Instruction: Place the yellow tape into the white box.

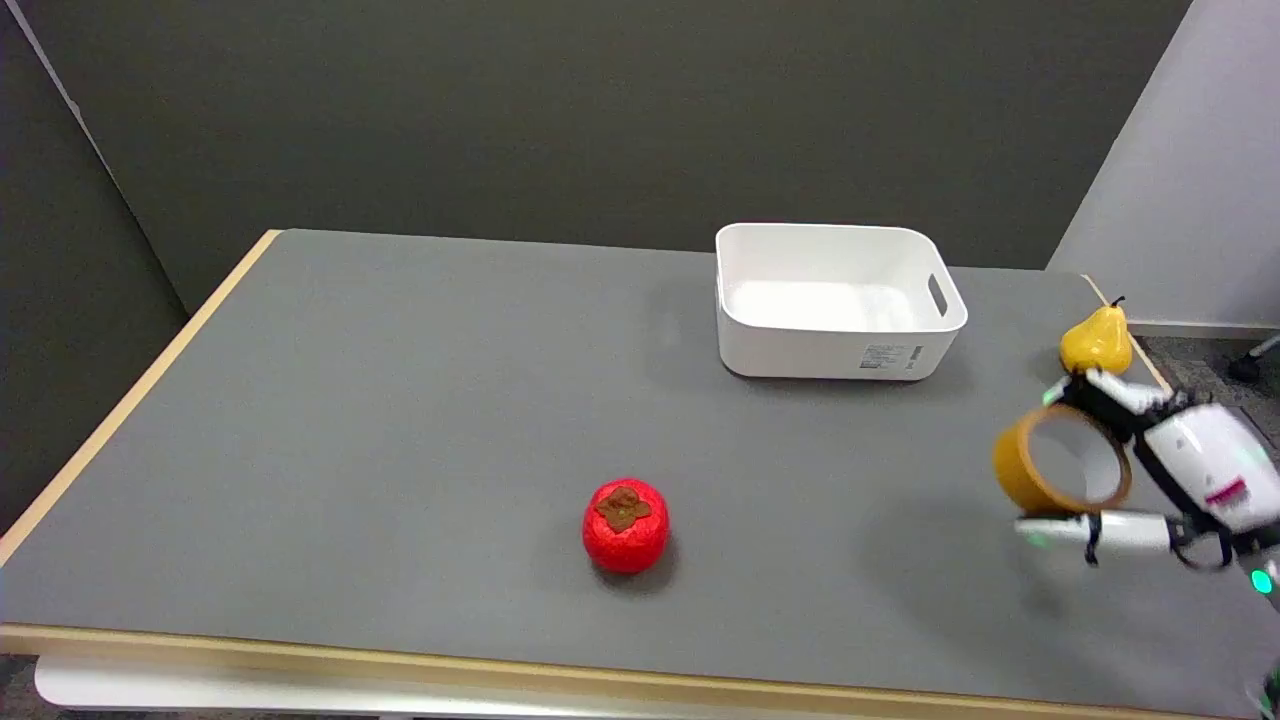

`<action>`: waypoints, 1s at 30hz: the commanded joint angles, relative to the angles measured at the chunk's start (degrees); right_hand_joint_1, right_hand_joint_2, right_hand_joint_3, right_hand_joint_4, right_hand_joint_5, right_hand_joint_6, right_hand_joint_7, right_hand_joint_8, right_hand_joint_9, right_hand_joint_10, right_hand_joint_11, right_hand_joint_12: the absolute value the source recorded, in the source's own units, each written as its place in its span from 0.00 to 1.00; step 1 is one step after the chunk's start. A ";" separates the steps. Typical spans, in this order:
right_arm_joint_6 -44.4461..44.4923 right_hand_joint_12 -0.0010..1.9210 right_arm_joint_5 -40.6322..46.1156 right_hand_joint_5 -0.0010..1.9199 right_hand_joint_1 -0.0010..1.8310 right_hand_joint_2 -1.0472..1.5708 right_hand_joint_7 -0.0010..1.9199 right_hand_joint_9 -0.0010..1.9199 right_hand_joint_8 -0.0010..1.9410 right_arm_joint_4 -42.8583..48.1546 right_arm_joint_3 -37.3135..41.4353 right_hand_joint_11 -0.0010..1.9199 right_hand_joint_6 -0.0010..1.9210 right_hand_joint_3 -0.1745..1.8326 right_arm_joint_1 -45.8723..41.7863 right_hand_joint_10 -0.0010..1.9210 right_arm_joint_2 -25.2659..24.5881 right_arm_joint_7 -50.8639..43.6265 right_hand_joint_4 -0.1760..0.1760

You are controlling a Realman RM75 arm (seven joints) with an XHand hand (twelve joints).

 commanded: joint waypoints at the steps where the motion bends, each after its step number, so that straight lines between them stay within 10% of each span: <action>1: -20.27 0.93 -3.53 0.30 0.64 0.83 0.46 0.44 0.70 16.84 3.97 0.42 0.79 0.22 17.61 0.68 9.59 -0.14 0.16; 14: -34.43 0.93 -15.11 0.30 0.64 0.83 0.46 0.44 0.70 -5.79 -20.51 0.42 0.79 0.23 61.83 0.68 3.52 -4.16 0.17; 30: -47.60 0.90 -12.09 0.31 0.65 0.82 0.46 0.45 0.69 -23.70 -29.81 0.41 0.79 0.25 75.04 0.68 -9.84 -20.03 0.18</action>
